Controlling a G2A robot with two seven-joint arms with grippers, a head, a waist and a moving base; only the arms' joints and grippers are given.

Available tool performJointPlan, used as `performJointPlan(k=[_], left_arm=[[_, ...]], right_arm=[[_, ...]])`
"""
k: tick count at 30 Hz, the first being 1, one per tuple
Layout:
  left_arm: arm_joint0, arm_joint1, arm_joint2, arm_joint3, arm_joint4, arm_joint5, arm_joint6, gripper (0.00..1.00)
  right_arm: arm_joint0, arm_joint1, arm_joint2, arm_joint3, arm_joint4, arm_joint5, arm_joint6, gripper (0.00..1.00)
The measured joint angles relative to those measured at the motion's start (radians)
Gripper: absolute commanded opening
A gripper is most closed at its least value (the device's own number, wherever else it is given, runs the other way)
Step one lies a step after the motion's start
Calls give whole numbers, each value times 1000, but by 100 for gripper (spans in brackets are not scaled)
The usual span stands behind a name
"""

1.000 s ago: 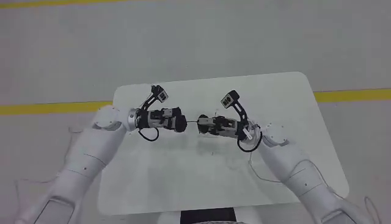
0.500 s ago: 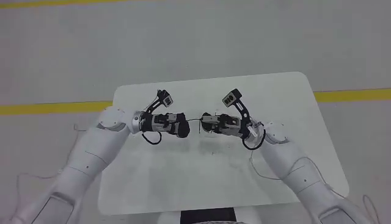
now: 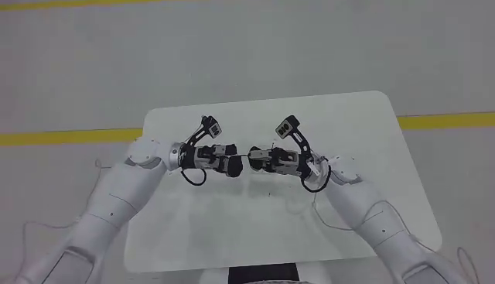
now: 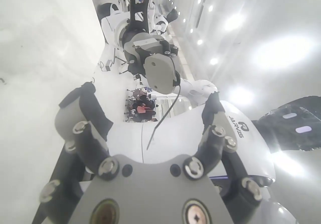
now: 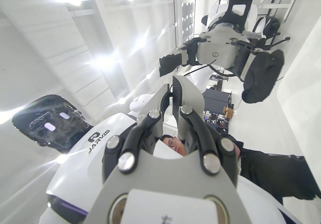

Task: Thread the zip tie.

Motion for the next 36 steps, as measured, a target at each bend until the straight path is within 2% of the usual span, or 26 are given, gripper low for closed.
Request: performJointPlan(k=[17, 19, 20, 23, 24, 25, 28, 36], left_arm=[[-11, -8, 17, 10, -6, 3, -5, 99], [-12, -8, 18, 10, -7, 3, -5, 91], [-12, -8, 19, 9, -8, 3, -5, 82], [-12, -7, 22, 9, -11, 3, -5, 67], [-13, -7, 24, 9, -12, 3, -5, 55], [-13, -7, 25, 9, -12, 3, -5, 50], [-15, -7, 28, 11, -13, 2, -5, 41], [-18, -5, 30, 17, -12, 0, -5, 37]], right_arm=[[13, -9, -14, 26, 13, -14, -5, 0], [15, -11, -17, 29, 13, -13, -3, 0], [17, -11, -20, 31, 14, -12, -1, 0], [20, -13, -24, 37, 14, -9, 2, 0], [21, -14, -25, 40, 13, -8, 2, 0], [22, -14, -26, 43, 12, -7, 2, 0], [25, -14, -26, 54, 3, -8, -3, 0], [22, -8, -10, 49, -59, -12, -30, 0]])
